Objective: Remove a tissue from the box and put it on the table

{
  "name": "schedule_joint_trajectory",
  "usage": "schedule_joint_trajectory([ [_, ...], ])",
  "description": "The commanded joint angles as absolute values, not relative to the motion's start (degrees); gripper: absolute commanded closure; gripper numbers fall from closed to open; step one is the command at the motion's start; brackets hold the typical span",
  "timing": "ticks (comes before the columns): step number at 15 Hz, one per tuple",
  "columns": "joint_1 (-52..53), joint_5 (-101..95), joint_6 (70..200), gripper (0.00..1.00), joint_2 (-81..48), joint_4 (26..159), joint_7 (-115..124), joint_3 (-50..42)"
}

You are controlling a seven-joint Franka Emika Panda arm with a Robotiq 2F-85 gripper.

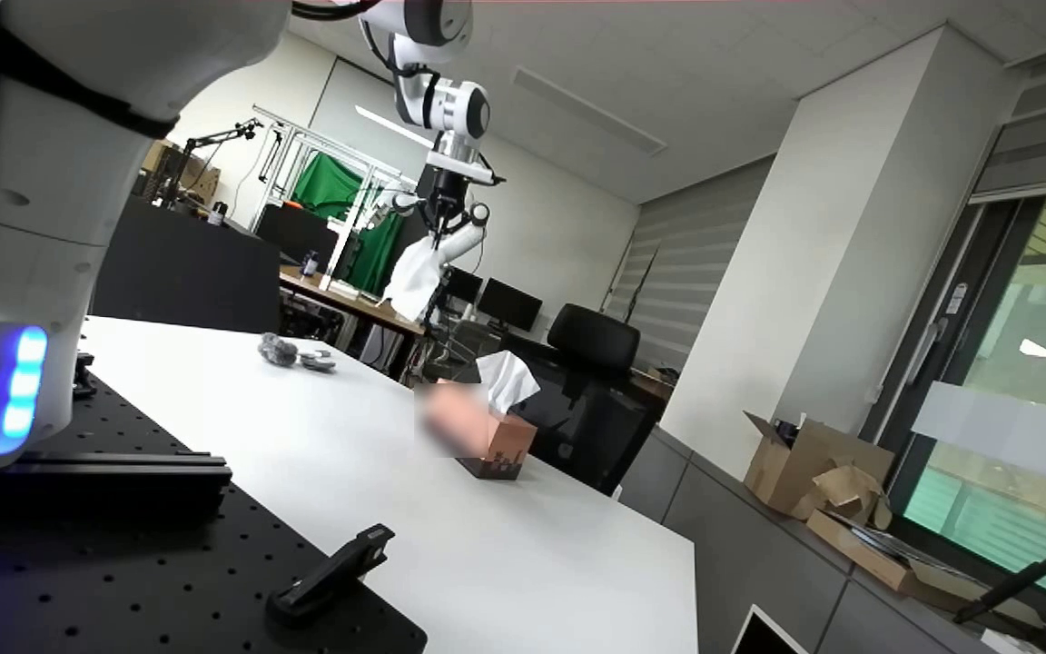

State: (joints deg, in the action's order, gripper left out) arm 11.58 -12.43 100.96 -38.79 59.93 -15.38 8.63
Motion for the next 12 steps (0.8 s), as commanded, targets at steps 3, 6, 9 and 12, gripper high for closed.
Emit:
schedule_joint_trajectory([
  [3,7.70,-4.11,90.00,1.00,-41.14,59.44,-25.84,12.16],
  [6,8.34,-4.65,89.06,0.99,-41.62,60.19,-26.13,11.29],
  [9,8.20,-4.47,87.73,0.99,-43.08,60.23,-27.51,11.49],
  [12,8.21,-4.44,87.65,0.99,-43.10,60.21,-27.72,11.55],
])
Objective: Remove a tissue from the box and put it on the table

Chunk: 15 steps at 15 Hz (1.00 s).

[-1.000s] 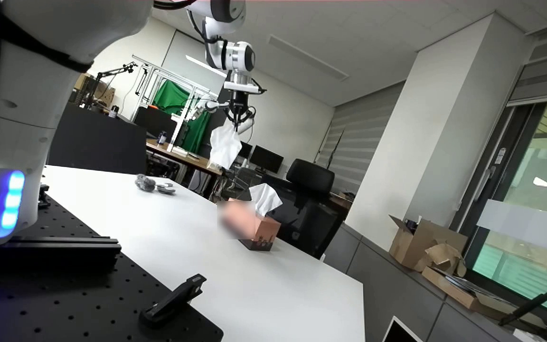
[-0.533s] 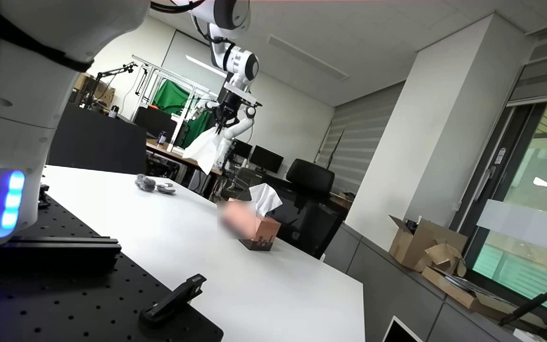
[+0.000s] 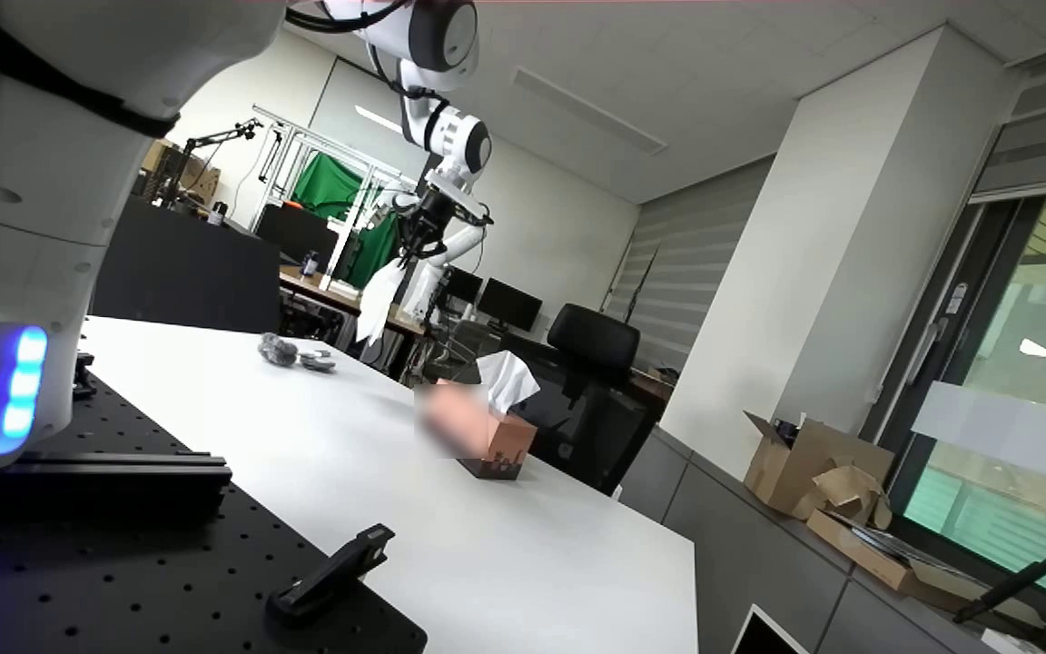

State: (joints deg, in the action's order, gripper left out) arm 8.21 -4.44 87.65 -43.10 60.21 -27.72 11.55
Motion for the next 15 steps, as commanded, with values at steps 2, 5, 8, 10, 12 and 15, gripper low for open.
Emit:
schedule_joint_trajectory([
  [2,8.21,-4.44,87.63,0.99,-43.10,60.21,-27.78,11.56],
  [5,8.21,-4.43,87.61,0.99,-43.10,60.21,-27.82,11.56],
  [8,8.14,-4.67,91.94,1.00,-42.09,62.66,-27.77,11.57],
  [10,8.71,-6.46,102.47,1.00,-40.17,69.78,-27.17,11.10],
  [12,8.92,-8.54,112.19,1.00,-40.05,74.89,-26.51,11.19],
  [15,10.60,-11.27,127.15,1.00,-39.31,84.57,-24.09,9.64],
])
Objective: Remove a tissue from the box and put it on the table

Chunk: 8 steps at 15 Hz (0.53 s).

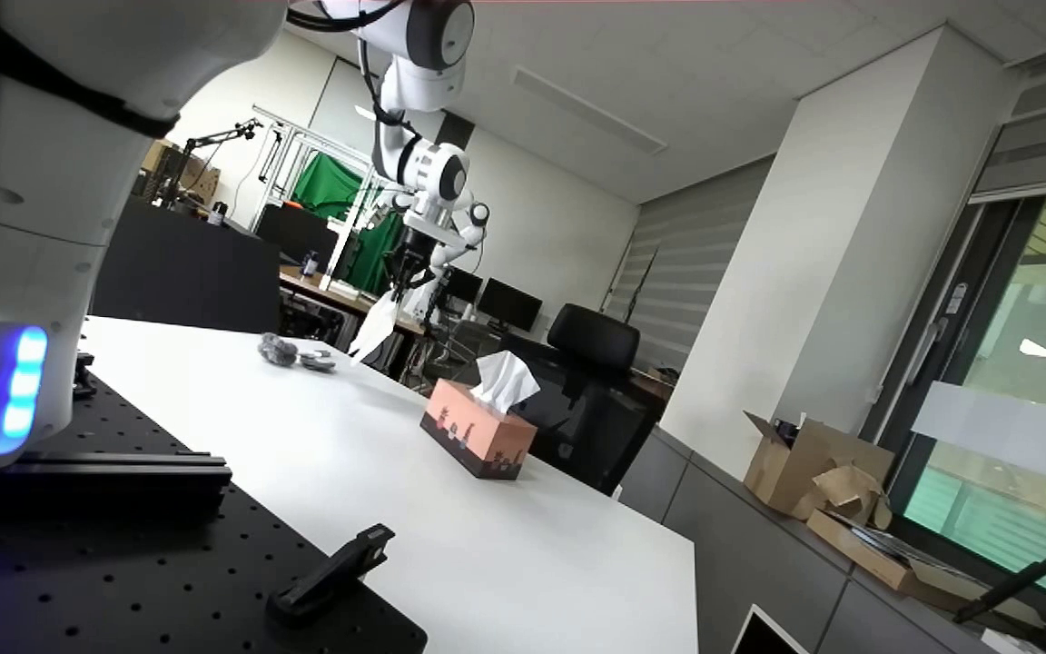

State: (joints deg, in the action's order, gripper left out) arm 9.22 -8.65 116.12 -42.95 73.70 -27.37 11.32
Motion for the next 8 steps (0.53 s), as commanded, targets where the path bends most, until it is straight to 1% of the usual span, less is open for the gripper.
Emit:
schedule_joint_trajectory([
  [1,11.29,-12.55,132.11,1.00,-39.26,87.71,-22.82,9.15],
  [4,13.47,-16.95,144.77,1.00,-38.96,97.30,-18.91,7.24],
  [8,13.70,-18.13,151.43,1.00,-36.63,109.96,-17.67,7.80],
])
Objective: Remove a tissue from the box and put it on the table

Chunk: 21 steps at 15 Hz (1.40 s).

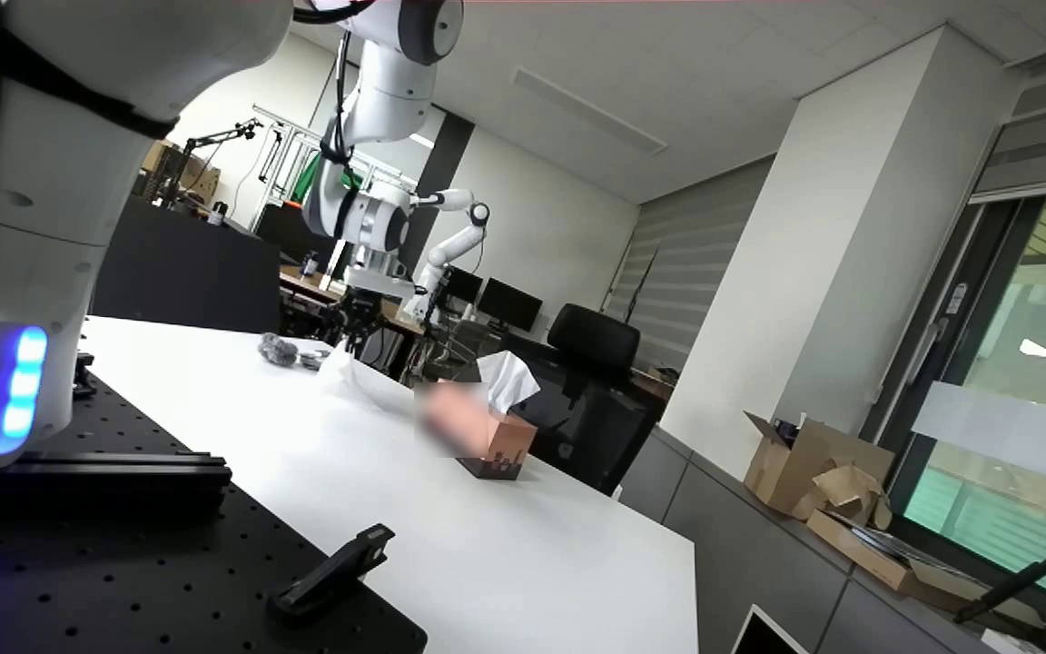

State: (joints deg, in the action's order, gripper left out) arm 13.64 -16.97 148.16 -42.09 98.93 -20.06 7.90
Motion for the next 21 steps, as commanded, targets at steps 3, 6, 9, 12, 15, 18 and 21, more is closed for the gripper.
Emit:
schedule_joint_trajectory([
  [3,13.47,-18.16,152.84,1.00,-32.69,118.99,-18.26,8.26],
  [6,13.53,-18.16,150.36,0.73,-28.55,123.71,-18.65,8.47],
  [9,11.41,-15.69,142.90,0.54,-24.34,125.34,-22.62,11.08],
  [12,9.16,-12.46,135.96,0.34,-20.60,125.39,-27.36,13.36],
  [15,8.30,-10.94,131.66,0.14,-17.50,125.19,-30.03,13.74],
  [18,6.66,-6.03,124.46,0.00,-15.86,124.24,-37.57,15.31],
  [21,7.79,-5.40,123.38,0.00,-16.99,123.20,-38.15,14.36],
])
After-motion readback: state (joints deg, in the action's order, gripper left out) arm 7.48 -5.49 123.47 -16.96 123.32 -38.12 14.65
